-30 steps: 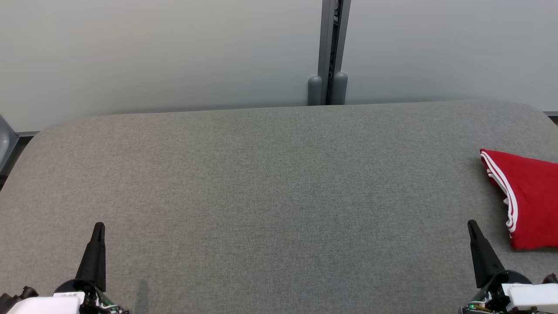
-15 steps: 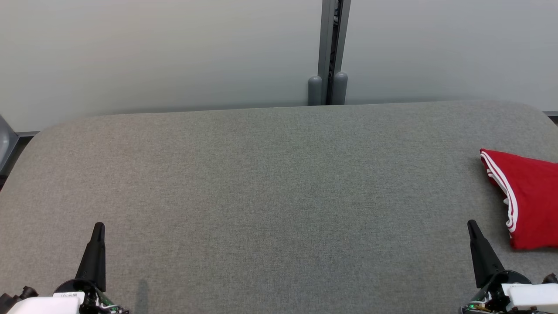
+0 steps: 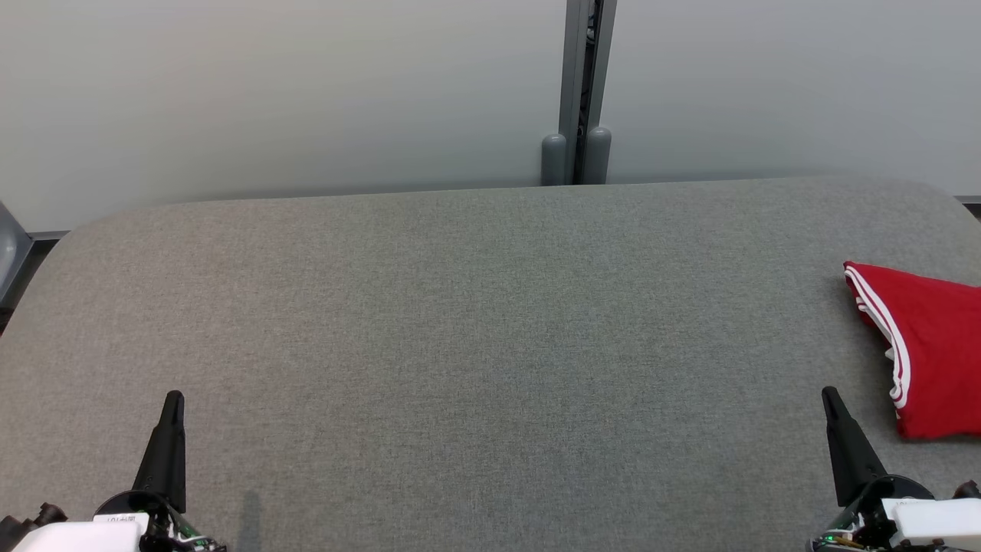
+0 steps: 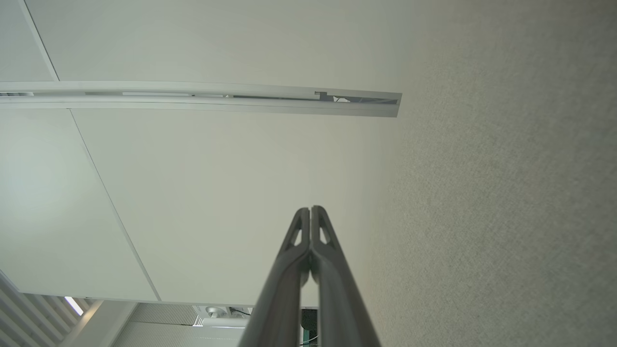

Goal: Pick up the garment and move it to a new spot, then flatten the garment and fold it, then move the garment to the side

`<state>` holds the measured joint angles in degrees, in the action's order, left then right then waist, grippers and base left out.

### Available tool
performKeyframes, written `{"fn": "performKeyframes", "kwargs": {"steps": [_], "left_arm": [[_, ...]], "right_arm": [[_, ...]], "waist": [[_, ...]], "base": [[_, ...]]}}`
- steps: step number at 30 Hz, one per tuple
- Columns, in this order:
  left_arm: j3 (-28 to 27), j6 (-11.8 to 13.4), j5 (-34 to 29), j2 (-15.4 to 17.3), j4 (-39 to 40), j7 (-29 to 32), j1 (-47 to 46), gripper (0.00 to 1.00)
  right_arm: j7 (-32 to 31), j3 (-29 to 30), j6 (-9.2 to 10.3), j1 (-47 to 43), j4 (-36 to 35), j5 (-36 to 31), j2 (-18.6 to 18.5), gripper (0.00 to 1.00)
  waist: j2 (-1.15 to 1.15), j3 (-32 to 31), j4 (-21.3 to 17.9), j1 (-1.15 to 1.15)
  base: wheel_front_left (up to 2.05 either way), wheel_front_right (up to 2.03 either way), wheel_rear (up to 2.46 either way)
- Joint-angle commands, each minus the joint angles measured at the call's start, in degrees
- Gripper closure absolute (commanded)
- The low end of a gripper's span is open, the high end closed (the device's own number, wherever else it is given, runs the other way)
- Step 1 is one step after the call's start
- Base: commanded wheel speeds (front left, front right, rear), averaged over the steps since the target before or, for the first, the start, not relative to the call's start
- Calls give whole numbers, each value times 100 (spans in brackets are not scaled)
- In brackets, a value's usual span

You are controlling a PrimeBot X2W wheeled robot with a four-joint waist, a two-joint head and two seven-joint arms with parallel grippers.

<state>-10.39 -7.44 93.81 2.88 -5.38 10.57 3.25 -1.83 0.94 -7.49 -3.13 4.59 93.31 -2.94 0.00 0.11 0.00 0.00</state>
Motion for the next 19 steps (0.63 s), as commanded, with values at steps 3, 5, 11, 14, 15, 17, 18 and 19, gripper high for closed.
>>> {"fn": "performKeyframes", "kwargs": {"steps": [3,5,11,14,15,17,18,19], "left_arm": [[-33,-29,-19,11,3,25,-78,100],[-33,-29,-20,11,3,26,-79,100],[-35,-29,-17,10,3,28,-79,100],[-37,-29,-18,9,3,30,-79,100],[-37,-29,-18,8,3,30,-79,100],[-38,-29,-19,7,3,31,-79,100],[-37,-29,-20,8,3,31,-79,100],[-38,-29,-20,7,3,32,-79,100]], "right_arm": [[-28,4,0,18,7,-10,-15,100],[-29,5,0,18,8,-11,-15,100],[-31,6,-1,18,7,-12,-14,100],[-32,8,-1,18,7,-12,-14,100],[-32,8,0,18,9,-13,-13,100],[-33,8,0,18,9,-13,-13,100],[-33,9,-1,18,7,-14,-12,100],[-34,9,0,18,8,-14,-12,100]], "waist": [[0,0,0,0],[0,0,0,0],[0,0,0,0],[0,0,0,0],[0,0,0,0],[0,0,0,0],[0,0,0,0],[0,0,0,0]], "base": [[0,0,0],[0,0,0],[0,0,0],[0,0,0],[0,0,0],[0,0,0],[0,0,0],[0,0,0]]}}
